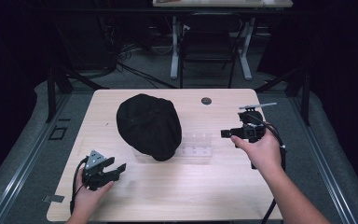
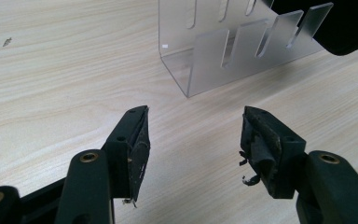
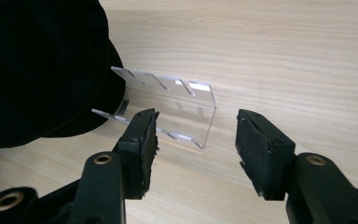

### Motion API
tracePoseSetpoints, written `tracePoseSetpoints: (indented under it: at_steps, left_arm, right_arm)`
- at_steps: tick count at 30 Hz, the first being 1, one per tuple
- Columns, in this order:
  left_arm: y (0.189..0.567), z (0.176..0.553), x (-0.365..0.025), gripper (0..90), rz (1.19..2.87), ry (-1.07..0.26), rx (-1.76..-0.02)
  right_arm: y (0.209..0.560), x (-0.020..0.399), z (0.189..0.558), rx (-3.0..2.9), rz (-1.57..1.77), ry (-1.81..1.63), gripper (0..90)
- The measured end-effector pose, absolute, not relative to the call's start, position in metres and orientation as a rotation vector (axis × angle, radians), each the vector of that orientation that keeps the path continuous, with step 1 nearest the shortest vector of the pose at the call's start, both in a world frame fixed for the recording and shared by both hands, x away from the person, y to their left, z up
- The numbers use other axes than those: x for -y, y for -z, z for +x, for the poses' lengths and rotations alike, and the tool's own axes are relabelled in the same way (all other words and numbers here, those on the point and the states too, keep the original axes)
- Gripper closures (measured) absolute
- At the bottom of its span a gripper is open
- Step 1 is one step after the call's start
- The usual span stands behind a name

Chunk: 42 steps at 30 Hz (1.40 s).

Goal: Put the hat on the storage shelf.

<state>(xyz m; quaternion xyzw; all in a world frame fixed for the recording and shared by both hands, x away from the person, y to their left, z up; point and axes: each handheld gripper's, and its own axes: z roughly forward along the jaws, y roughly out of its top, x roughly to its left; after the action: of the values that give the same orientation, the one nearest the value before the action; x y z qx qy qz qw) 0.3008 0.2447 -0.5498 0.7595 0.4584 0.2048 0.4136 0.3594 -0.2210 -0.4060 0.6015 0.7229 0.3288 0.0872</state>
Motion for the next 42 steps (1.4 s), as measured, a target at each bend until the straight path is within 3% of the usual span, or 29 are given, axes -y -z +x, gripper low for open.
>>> tracePoseSetpoints:
  at_steps: [15, 42]
  left_arm:
    - [0.556, 0.303, -0.245, 42.4, 1.929, -0.514, -1.167]
    - [0.560, 0.304, -0.244, 42.3, 1.945, -0.517, -1.167]
  right_arm:
    - [0.421, 0.211, 0.351, -2.187, 1.690, -0.859, 46.7]
    - [0.497, 0.201, 0.318, -2.229, 1.576, -0.857, 46.0]
